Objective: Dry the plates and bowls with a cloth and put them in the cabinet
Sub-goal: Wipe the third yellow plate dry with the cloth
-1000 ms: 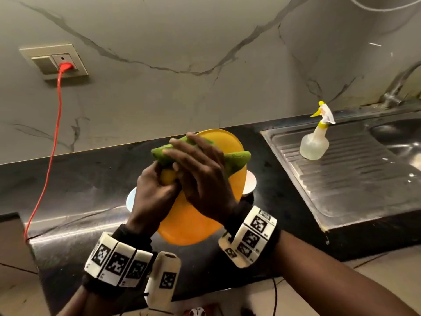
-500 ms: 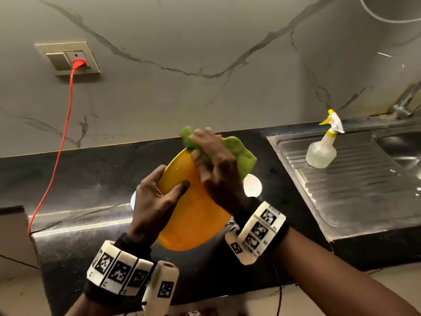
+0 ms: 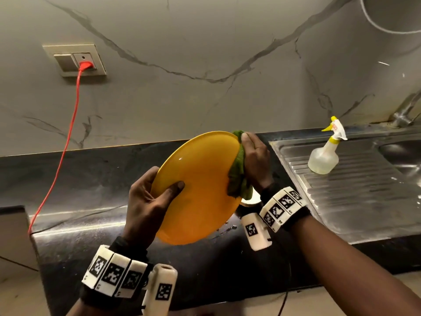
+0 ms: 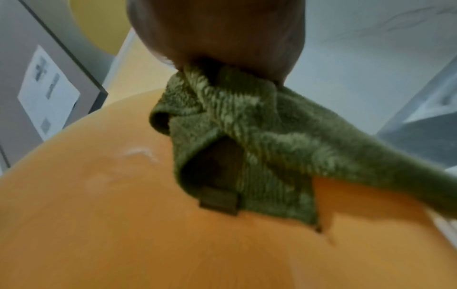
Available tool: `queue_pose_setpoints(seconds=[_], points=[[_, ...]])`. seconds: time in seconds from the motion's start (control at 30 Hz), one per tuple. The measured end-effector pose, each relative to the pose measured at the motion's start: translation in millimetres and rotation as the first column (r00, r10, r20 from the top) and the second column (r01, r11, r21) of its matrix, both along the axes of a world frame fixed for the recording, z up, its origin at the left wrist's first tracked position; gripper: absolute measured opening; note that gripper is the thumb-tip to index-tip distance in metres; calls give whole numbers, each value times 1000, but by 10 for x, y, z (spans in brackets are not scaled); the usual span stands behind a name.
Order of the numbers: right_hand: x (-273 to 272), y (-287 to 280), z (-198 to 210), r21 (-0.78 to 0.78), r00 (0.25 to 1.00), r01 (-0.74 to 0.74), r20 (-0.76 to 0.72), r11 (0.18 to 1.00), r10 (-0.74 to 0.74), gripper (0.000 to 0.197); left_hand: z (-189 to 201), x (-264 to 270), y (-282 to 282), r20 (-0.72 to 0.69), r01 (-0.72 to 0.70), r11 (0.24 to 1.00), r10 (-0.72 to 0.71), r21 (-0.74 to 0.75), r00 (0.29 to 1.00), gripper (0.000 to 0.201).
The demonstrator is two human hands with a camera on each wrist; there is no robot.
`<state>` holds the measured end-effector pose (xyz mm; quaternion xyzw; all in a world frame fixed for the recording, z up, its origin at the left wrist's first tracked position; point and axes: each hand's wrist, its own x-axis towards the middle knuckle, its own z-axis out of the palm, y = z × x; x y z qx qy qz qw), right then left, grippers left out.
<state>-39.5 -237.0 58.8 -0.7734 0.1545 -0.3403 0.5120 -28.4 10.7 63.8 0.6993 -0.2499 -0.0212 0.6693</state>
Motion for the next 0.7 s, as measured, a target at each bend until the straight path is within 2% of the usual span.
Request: queue_pose_setpoints(seconds=[0.1, 0.13, 0.2, 0.3, 0.37, 0.4, 0.5, 0.53, 0.57, 0.63, 0.67, 0.7], points=[[-40, -52, -4, -8, 999, 38, 13, 999, -38, 29, 36, 9, 18, -56, 73, 997, -71, 19, 996, 46], [-57, -29, 48, -62, 997, 62, 50, 996, -59, 28, 64, 20, 5, -67, 105, 993, -102, 49, 993, 48], [-91, 93, 191, -271, 987, 75, 160, 960, -32, 29, 127, 61, -44, -30, 144, 978, -141, 149, 990, 48], [-131, 446, 333, -605, 966, 46, 230, 795, 119, 28, 214, 155, -138, 125, 100, 951, -142, 294, 982, 44], [-129, 638, 362, -715, 973, 42, 190, 698, 135, 27, 257, 181, -194, 189, 104, 948, -166, 301, 968, 42], [-128, 704, 371, -734, 974, 35, 176, 678, 141, 26, 266, 176, -213, 211, 101, 956, -163, 276, 964, 43], [-98, 731, 351, -730, 963, 15, 193, 683, 185, 25, 249, 135, -193, 254, 56, 979, -105, 194, 961, 37], [-77, 687, 340, -700, 962, 26, 213, 714, 174, 25, 227, 132, -166, 242, 38, 983, -82, 182, 967, 35], [-53, 608, 322, -623, 962, 38, 233, 781, 139, 26, 207, 138, -133, 208, 24, 986, -59, 166, 976, 35], [-20, 452, 303, -314, 978, 20, 205, 949, 47, 29, 175, 149, -55, 149, 0, 991, -19, 133, 989, 33], [-4, 380, 266, -189, 985, 14, 172, 982, 19, 32, 158, 141, -26, 144, -9, 992, -9, 126, 989, 32], [4, 326, 223, -142, 989, 29, 149, 989, -7, 33, 141, 126, -10, 143, -18, 992, 0, 125, 990, 31]])
